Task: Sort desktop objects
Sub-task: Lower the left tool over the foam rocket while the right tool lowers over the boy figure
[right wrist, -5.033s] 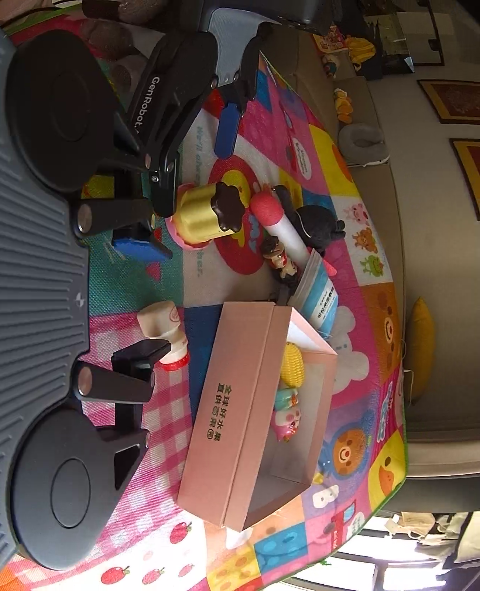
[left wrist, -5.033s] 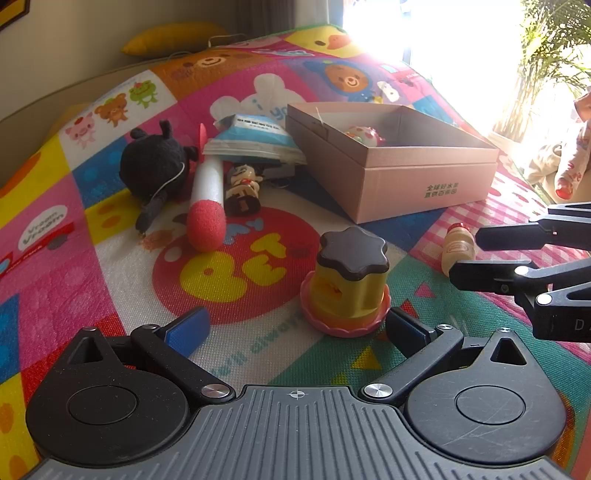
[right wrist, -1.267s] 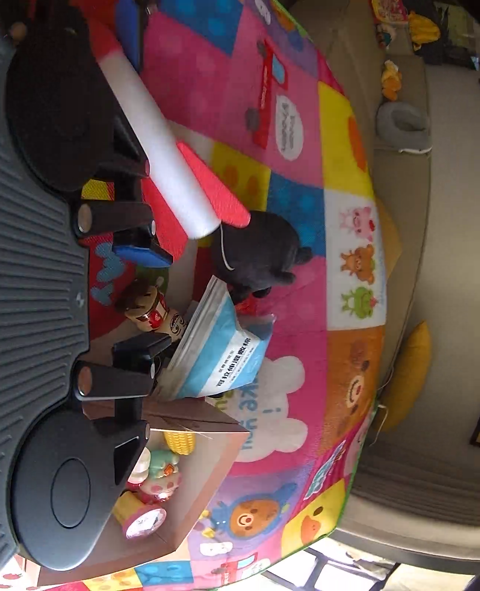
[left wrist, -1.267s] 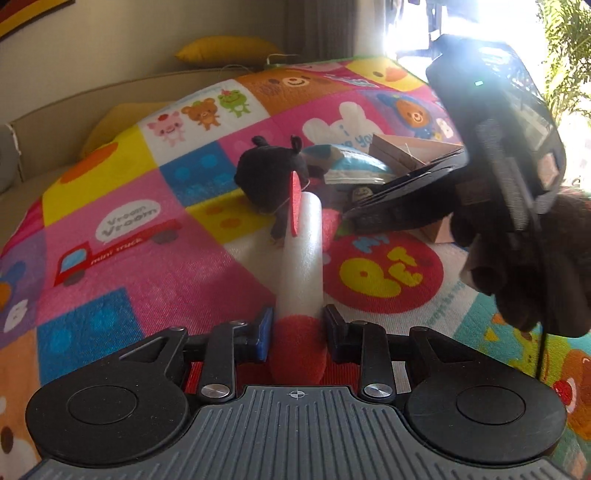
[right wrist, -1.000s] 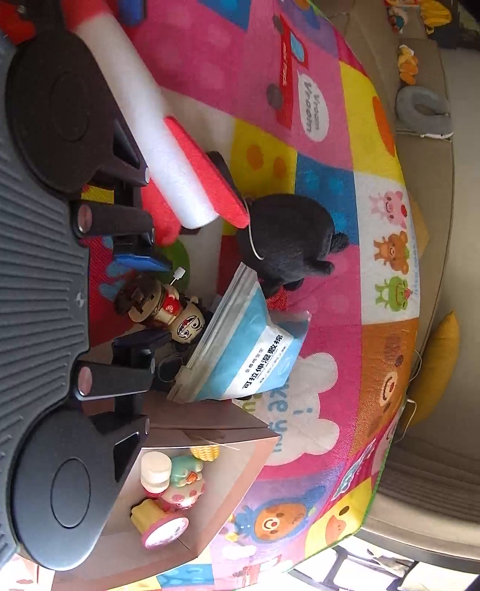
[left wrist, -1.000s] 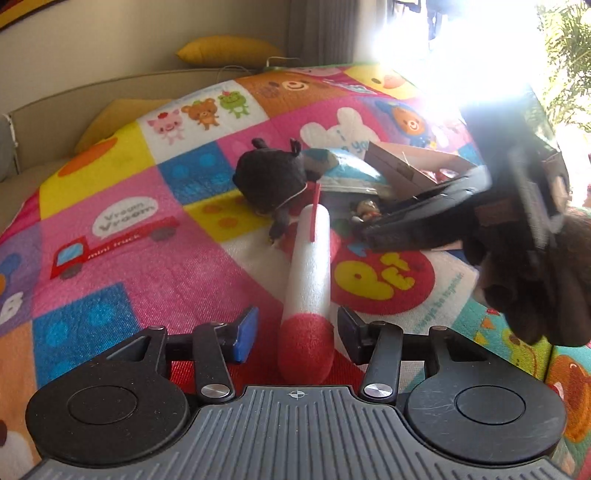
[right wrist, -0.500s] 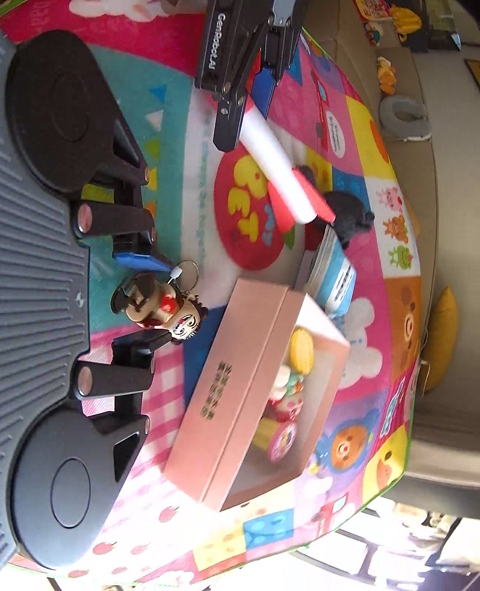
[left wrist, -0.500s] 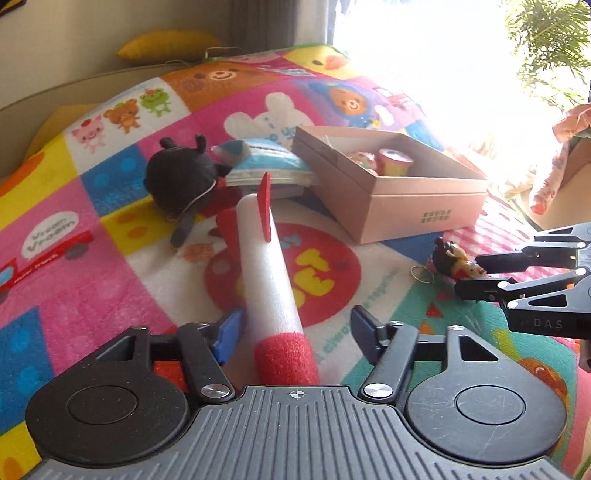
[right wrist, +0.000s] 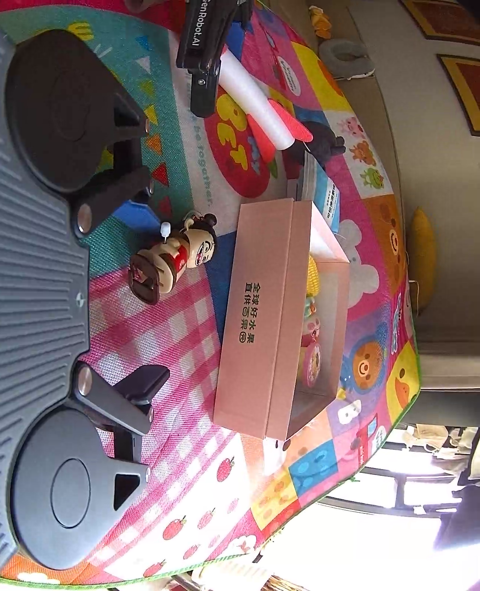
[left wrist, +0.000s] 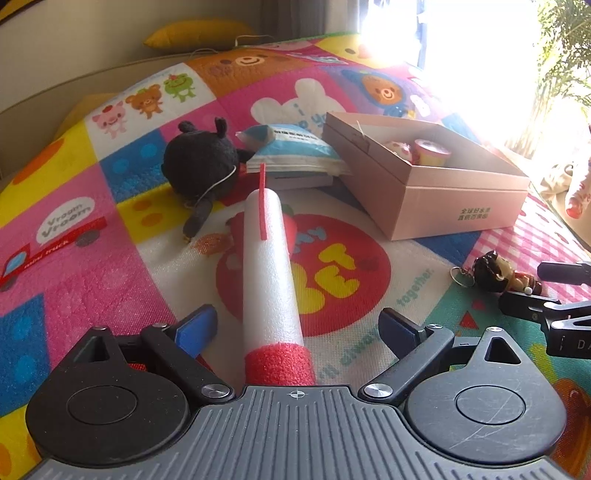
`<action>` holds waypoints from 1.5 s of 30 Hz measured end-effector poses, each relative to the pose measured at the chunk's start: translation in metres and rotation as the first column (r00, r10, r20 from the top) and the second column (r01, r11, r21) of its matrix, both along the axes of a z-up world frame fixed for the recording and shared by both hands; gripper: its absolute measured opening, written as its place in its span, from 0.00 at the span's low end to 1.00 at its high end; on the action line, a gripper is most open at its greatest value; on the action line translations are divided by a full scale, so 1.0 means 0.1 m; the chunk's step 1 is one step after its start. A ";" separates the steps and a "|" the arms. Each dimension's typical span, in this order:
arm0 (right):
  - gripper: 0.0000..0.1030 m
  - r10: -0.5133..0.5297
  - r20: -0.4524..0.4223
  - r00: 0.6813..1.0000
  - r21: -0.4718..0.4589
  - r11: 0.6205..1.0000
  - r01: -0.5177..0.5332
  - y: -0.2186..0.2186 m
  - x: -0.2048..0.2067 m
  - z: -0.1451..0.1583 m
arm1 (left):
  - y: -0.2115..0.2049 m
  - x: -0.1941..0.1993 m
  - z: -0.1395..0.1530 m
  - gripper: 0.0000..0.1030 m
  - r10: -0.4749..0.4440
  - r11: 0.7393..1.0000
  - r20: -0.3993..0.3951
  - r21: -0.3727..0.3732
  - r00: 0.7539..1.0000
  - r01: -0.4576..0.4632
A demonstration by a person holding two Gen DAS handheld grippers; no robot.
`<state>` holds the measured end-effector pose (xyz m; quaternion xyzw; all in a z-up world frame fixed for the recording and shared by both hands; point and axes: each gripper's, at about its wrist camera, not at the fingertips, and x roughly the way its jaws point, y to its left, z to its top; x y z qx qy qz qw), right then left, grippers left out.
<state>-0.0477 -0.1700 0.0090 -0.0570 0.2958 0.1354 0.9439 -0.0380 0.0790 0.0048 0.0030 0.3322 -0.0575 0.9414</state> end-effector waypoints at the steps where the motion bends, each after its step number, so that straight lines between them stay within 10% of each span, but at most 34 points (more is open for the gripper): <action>1: 0.76 -0.002 -0.012 1.000 0.004 1.000 0.002 0.00 0.02 0.00 | 0.00 0.00 0.00 0.96 -0.002 1.000 -0.002 0.000 1.000 0.002; 33: 0.85 0.004 0.094 0.996 0.033 0.999 -0.008 -0.01 -0.14 0.02 | -0.05 0.03 -0.02 1.00 -0.016 0.999 -0.019 0.028 1.000 0.017; 45: 0.77 0.043 -0.026 0.999 0.051 0.998 -0.041 -0.02 0.03 0.00 | -0.04 -0.02 -0.02 1.00 0.059 0.997 -0.004 0.049 0.998 -0.059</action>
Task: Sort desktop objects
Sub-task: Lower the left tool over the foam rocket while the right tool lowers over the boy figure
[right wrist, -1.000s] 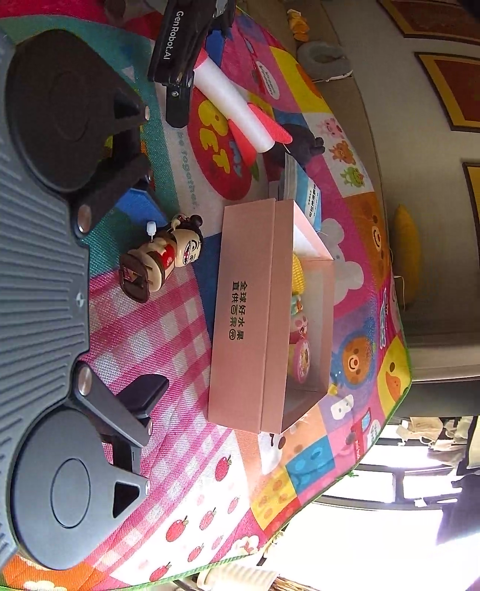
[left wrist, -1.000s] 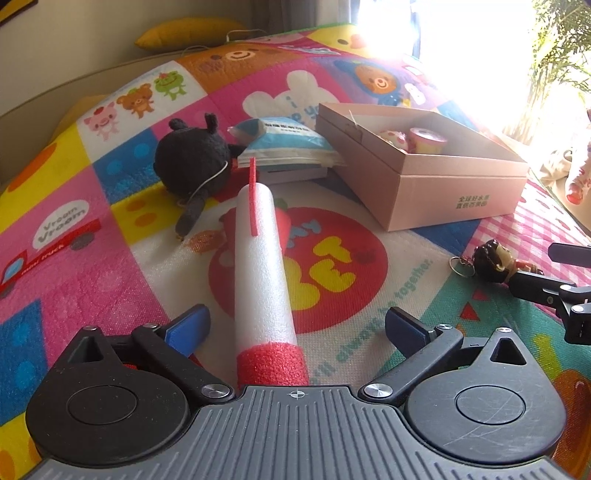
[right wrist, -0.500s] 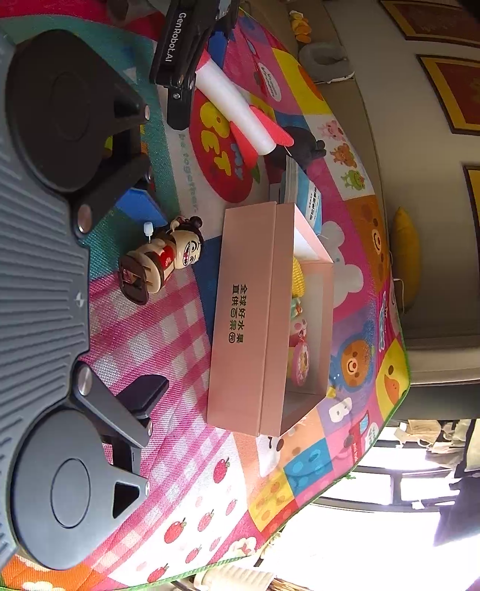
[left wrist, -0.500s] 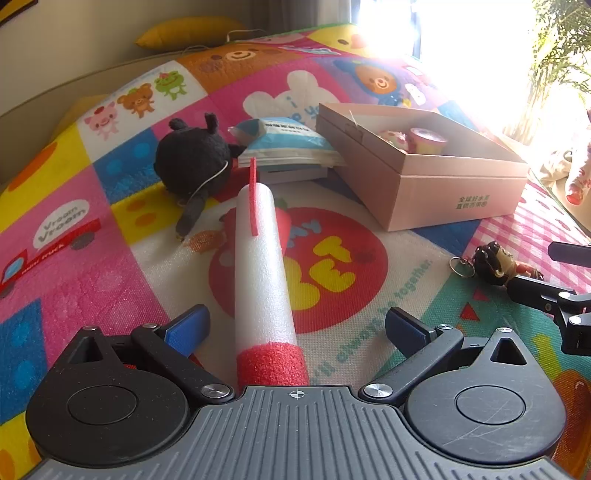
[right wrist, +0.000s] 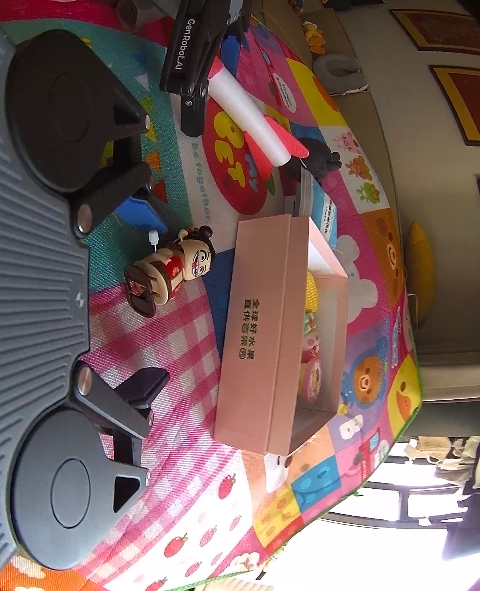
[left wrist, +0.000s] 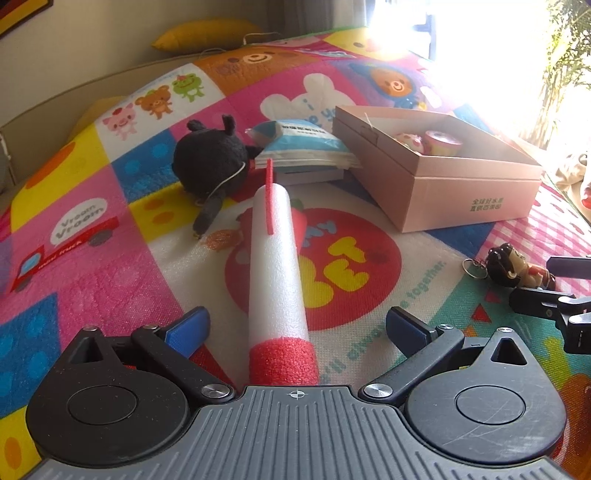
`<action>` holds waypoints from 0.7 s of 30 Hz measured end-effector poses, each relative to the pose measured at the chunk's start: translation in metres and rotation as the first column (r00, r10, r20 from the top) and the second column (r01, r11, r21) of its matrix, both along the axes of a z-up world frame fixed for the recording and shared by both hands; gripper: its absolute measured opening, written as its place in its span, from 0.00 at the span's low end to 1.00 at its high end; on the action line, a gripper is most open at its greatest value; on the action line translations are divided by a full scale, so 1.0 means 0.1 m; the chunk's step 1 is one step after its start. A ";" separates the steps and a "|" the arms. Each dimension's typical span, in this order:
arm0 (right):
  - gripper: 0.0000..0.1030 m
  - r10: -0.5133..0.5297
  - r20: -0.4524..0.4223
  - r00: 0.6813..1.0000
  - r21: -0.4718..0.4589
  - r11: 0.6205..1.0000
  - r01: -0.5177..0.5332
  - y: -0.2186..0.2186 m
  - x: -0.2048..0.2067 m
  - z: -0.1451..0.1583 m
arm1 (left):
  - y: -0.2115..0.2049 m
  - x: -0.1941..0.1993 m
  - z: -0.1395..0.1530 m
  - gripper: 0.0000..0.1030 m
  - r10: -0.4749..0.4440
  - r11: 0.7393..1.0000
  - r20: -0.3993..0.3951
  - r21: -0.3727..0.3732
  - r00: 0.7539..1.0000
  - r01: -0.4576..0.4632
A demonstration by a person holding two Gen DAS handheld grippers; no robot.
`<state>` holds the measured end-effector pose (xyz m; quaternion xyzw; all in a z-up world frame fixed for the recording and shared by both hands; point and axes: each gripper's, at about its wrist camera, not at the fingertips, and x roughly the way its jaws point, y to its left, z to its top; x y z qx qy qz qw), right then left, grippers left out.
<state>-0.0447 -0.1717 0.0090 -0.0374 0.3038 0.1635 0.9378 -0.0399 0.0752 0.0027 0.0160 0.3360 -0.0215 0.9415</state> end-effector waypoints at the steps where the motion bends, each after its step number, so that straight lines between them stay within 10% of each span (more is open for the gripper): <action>1: 0.78 0.000 -0.012 1.000 0.011 1.000 0.000 -0.01 0.02 0.00 | 0.02 0.00 0.00 1.00 0.019 1.000 0.000 -0.007 1.000 -0.019; 21: 0.89 -0.042 -0.056 0.998 0.118 0.992 0.049 -0.16 0.09 0.00 | 0.09 -0.11 0.00 1.00 0.010 0.998 0.023 -0.055 1.000 -0.008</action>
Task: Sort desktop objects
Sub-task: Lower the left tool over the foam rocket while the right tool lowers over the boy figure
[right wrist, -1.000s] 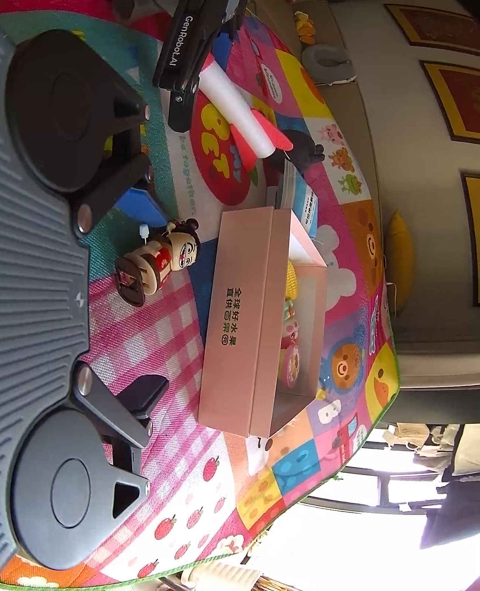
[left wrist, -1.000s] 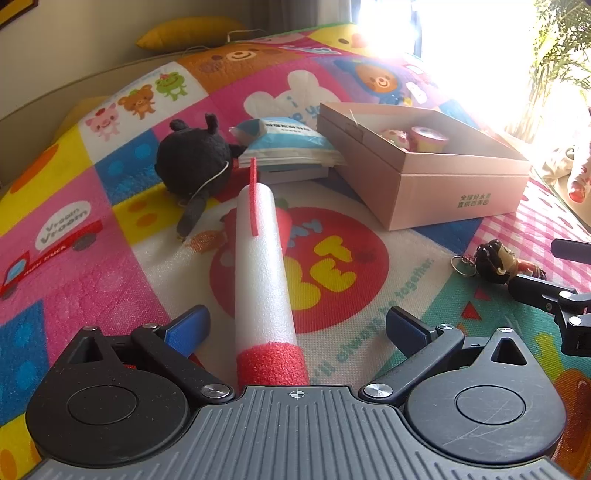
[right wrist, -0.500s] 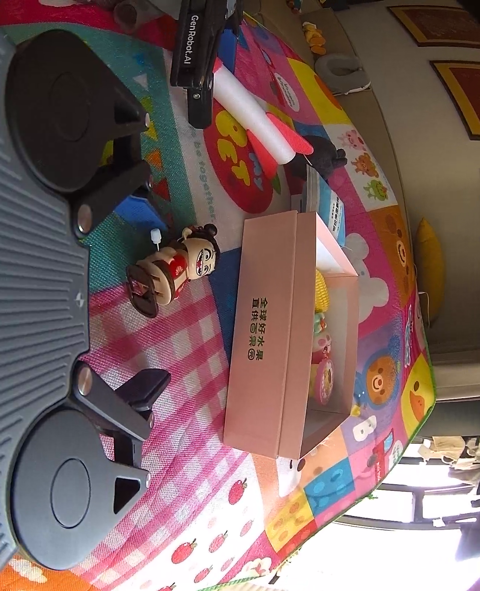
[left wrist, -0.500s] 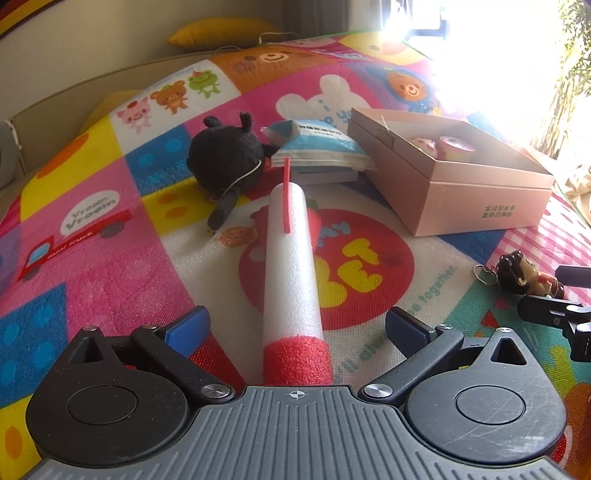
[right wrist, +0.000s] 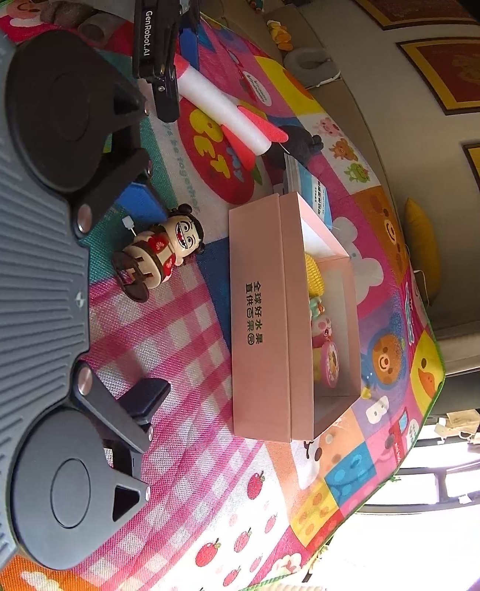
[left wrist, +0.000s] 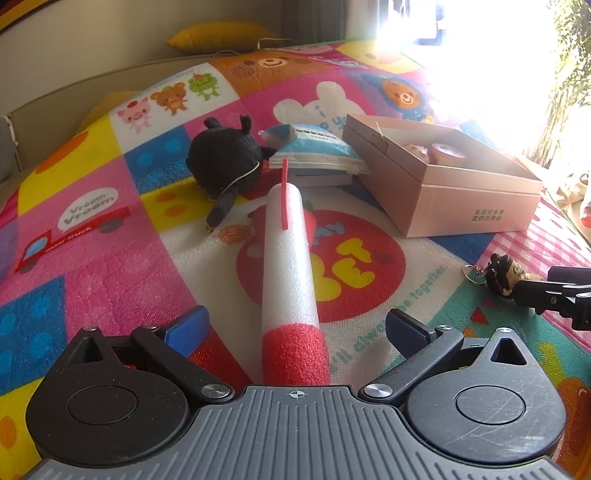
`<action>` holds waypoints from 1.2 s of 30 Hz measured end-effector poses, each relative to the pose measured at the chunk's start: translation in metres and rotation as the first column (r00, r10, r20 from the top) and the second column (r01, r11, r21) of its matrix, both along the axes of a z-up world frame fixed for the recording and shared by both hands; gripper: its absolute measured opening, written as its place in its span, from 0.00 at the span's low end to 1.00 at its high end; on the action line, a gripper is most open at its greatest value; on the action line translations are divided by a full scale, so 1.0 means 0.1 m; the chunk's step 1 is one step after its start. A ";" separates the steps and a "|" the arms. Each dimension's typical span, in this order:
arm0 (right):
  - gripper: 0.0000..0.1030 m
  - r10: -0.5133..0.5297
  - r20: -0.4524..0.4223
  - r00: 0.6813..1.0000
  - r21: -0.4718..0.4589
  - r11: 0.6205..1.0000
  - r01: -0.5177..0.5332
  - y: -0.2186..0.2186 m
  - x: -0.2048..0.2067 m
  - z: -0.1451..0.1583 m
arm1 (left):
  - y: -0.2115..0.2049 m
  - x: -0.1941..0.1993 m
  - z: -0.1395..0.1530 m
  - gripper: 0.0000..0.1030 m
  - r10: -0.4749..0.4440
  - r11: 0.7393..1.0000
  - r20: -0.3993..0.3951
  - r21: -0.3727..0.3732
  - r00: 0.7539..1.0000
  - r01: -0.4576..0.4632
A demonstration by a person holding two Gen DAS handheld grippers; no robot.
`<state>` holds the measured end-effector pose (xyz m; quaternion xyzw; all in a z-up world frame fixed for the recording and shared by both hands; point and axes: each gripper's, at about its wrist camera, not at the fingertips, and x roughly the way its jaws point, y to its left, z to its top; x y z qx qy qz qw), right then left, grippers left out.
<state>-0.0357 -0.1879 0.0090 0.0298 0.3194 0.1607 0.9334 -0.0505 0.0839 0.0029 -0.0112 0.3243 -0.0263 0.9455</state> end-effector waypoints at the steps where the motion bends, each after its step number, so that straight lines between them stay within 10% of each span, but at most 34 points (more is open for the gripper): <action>1: 0.89 0.000 0.000 1.000 0.004 1.000 0.000 -0.01 0.00 0.00 | 0.02 -0.01 0.00 1.00 -0.002 1.000 0.004 -0.014 1.000 0.003; 13: 1.00 0.038 -0.027 0.999 -0.136 0.990 -0.042 0.23 0.03 -0.02 | 0.40 -0.12 -0.02 1.00 -0.070 0.958 0.077 -0.271 0.995 0.088; 36: 1.00 0.039 -0.038 0.999 -0.169 0.985 -0.045 0.27 0.05 -0.02 | 0.38 -0.11 -0.03 1.00 -0.173 0.962 0.069 -0.200 0.982 0.184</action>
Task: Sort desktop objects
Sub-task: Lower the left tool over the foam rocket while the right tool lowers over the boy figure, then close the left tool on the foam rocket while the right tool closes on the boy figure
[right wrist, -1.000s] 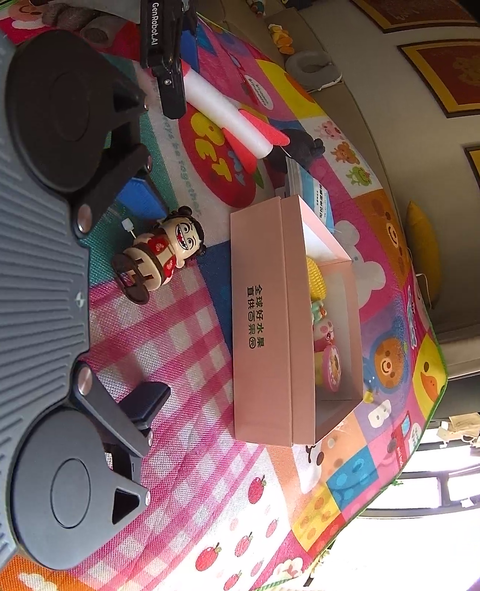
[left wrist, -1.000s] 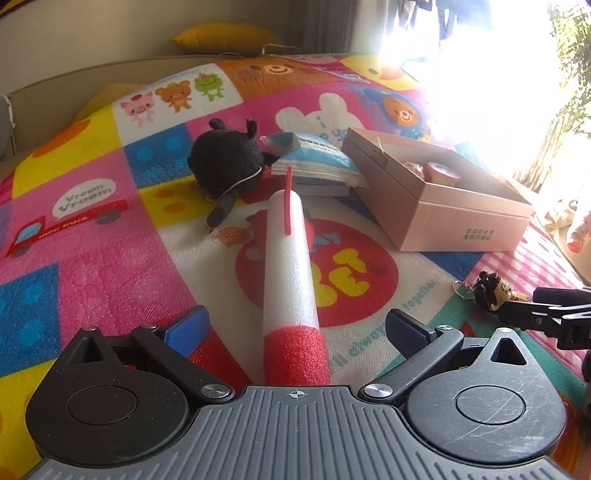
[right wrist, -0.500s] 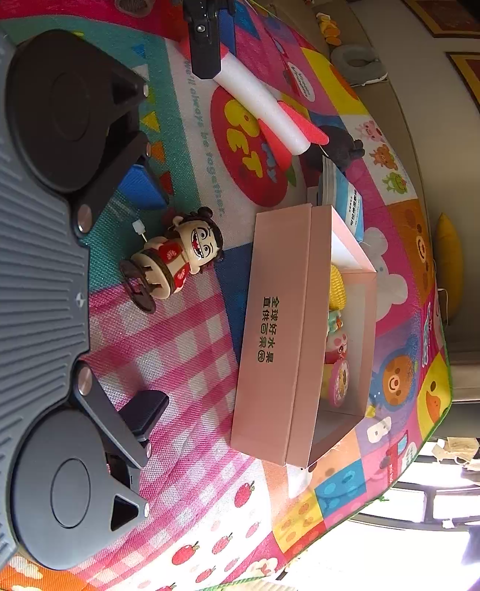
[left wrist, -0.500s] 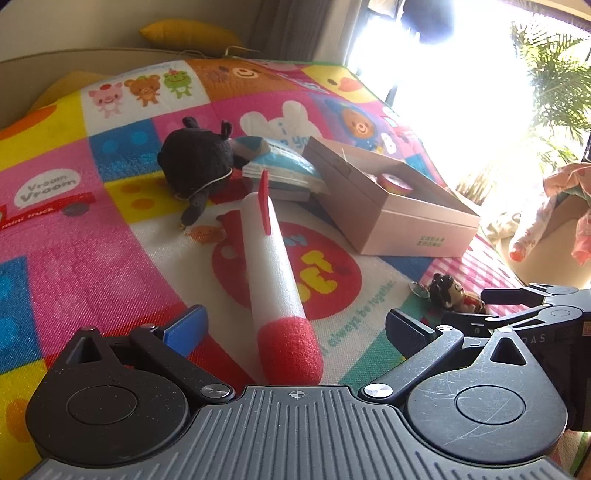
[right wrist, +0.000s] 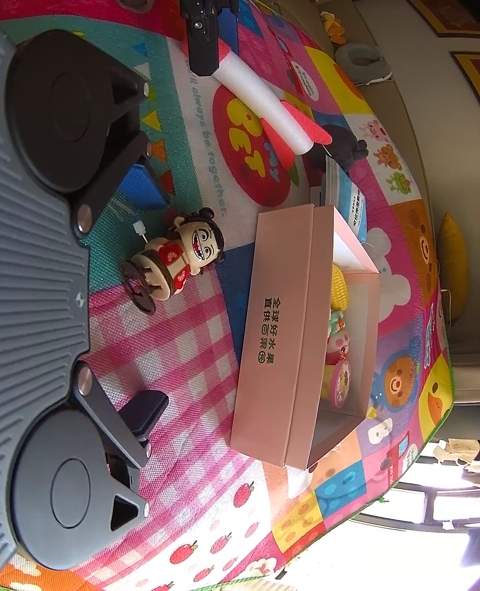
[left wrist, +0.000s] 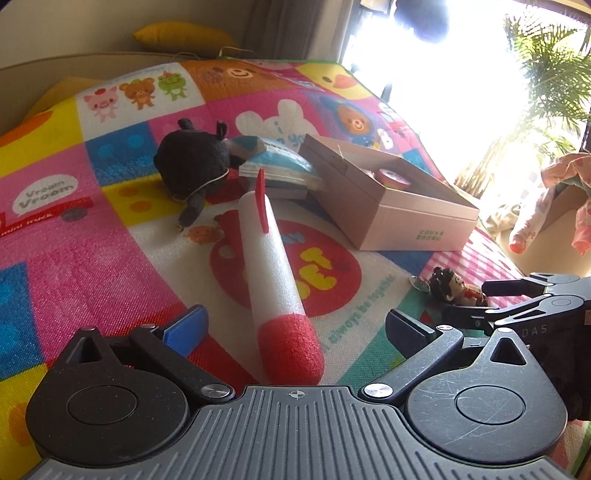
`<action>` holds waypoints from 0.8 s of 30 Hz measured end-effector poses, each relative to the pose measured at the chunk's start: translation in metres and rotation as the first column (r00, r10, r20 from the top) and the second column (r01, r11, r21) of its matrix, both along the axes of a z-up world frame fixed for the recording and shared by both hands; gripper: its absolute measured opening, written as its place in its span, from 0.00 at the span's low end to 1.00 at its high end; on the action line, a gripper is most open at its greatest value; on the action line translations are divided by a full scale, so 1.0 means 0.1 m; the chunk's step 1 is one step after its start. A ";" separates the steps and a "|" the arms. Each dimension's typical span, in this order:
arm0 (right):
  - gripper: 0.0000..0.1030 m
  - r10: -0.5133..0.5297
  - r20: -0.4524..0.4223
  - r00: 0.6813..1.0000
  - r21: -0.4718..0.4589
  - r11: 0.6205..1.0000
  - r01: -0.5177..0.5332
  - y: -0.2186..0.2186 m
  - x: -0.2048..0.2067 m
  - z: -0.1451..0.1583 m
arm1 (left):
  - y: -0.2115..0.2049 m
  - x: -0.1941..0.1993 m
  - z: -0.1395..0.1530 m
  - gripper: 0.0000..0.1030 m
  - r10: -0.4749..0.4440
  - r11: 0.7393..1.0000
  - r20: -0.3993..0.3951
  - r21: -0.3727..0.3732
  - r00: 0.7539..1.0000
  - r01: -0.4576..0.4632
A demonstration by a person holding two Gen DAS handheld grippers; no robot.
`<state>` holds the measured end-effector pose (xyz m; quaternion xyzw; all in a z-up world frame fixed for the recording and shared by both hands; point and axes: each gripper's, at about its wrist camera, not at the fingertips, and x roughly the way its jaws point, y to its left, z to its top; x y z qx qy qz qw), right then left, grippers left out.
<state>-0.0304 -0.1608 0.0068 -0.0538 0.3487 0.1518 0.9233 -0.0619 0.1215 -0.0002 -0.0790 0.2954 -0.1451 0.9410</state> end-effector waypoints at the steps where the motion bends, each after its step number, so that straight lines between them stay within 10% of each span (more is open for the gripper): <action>1: 1.00 0.000 0.000 1.000 0.000 1.000 0.000 0.00 0.00 0.00 | 0.00 0.00 0.00 1.00 0.002 1.000 0.002 0.004 1.000 -0.002; 11: 0.98 -0.001 0.035 0.999 -0.010 1.000 0.001 0.00 -0.05 0.01 | 0.02 -0.03 0.01 1.00 0.077 0.997 0.004 -0.021 0.997 -0.077; 18: 0.54 0.114 0.099 0.988 -0.040 0.993 -0.111 0.08 -0.17 0.09 | -0.17 0.07 0.15 0.99 0.171 0.985 0.005 0.033 0.985 -0.171; 22: 0.54 0.155 0.135 0.979 -0.072 0.987 -0.146 0.10 -0.17 0.13 | -0.48 0.21 0.17 0.63 0.166 0.964 0.019 0.207 0.986 -0.167; 24: 0.54 0.180 0.145 0.973 -0.087 0.982 -0.168 0.08 -0.17 0.14 | -0.54 0.26 0.12 0.61 0.175 0.959 -0.007 0.228 0.985 -0.169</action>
